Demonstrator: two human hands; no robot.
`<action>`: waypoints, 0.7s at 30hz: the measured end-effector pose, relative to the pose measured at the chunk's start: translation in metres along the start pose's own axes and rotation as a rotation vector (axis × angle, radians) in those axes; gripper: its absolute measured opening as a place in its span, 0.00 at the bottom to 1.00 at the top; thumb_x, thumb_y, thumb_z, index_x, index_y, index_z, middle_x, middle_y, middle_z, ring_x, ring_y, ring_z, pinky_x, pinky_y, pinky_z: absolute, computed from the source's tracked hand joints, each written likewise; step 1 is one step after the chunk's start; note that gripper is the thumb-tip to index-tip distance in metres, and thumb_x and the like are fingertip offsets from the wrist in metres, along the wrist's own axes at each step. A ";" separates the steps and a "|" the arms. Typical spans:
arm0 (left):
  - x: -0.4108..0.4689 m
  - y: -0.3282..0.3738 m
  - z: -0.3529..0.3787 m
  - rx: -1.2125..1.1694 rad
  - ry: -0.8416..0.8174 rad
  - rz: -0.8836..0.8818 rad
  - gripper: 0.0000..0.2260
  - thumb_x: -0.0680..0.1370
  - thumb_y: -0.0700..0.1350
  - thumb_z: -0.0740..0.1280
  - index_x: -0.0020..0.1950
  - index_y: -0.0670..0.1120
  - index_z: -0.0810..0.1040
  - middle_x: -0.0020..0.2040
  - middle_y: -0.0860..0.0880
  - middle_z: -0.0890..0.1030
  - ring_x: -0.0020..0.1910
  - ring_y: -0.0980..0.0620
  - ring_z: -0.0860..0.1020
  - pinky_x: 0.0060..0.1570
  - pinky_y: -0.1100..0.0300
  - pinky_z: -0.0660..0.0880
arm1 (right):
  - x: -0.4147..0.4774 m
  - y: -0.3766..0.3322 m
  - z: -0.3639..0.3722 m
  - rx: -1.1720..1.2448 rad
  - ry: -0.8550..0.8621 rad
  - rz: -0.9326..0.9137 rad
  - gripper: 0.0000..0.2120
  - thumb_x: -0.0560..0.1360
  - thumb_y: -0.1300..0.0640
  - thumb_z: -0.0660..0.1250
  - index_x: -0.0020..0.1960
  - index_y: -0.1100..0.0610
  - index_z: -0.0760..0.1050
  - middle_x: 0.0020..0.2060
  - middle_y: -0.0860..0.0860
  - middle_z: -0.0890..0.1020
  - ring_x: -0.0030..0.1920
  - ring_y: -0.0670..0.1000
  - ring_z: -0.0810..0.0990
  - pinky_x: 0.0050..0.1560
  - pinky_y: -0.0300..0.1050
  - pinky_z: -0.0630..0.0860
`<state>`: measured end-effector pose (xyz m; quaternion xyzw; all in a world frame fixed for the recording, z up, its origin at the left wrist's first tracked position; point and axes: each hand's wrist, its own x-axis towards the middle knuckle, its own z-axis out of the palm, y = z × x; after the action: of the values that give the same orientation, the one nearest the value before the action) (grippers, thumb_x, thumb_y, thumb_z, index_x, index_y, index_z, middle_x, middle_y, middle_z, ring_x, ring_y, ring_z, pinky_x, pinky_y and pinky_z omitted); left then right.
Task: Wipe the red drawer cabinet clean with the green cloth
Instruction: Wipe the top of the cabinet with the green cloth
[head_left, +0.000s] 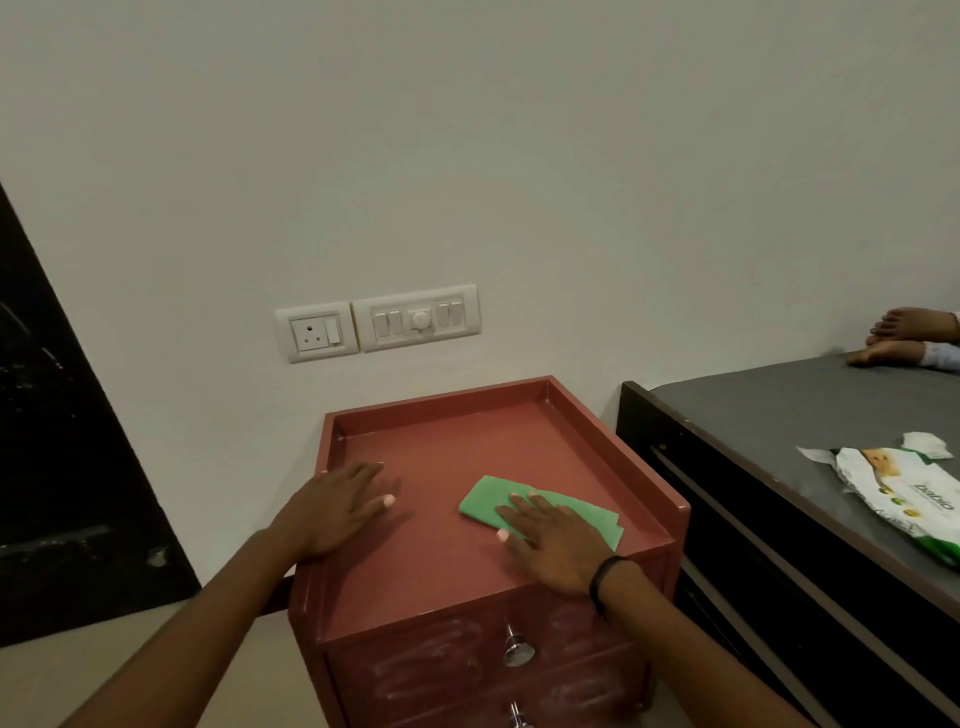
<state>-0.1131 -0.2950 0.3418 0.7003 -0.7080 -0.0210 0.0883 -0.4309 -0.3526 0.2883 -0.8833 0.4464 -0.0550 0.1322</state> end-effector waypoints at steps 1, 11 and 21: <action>-0.003 -0.007 0.000 -0.001 -0.001 -0.013 0.51 0.66 0.80 0.35 0.80 0.52 0.60 0.78 0.49 0.65 0.74 0.48 0.68 0.73 0.50 0.63 | 0.013 0.002 -0.002 -0.002 -0.009 0.002 0.45 0.67 0.26 0.30 0.80 0.42 0.50 0.80 0.45 0.51 0.80 0.49 0.47 0.79 0.53 0.46; 0.005 -0.027 0.028 -0.220 0.057 -0.150 0.47 0.66 0.81 0.40 0.80 0.58 0.55 0.80 0.54 0.59 0.79 0.52 0.59 0.78 0.49 0.55 | 0.186 0.031 -0.019 -0.049 -0.073 -0.005 0.28 0.82 0.37 0.42 0.80 0.44 0.52 0.80 0.46 0.51 0.80 0.50 0.49 0.78 0.52 0.46; 0.011 -0.037 0.034 -0.253 0.072 -0.177 0.44 0.68 0.80 0.43 0.80 0.59 0.55 0.80 0.55 0.59 0.78 0.51 0.60 0.77 0.46 0.58 | 0.248 0.043 -0.013 -0.095 0.014 -0.055 0.23 0.84 0.47 0.49 0.79 0.47 0.58 0.80 0.51 0.56 0.78 0.54 0.57 0.77 0.52 0.55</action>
<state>-0.0822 -0.3096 0.3040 0.7435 -0.6318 -0.0925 0.1987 -0.3193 -0.5781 0.2837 -0.9001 0.4250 -0.0434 0.0855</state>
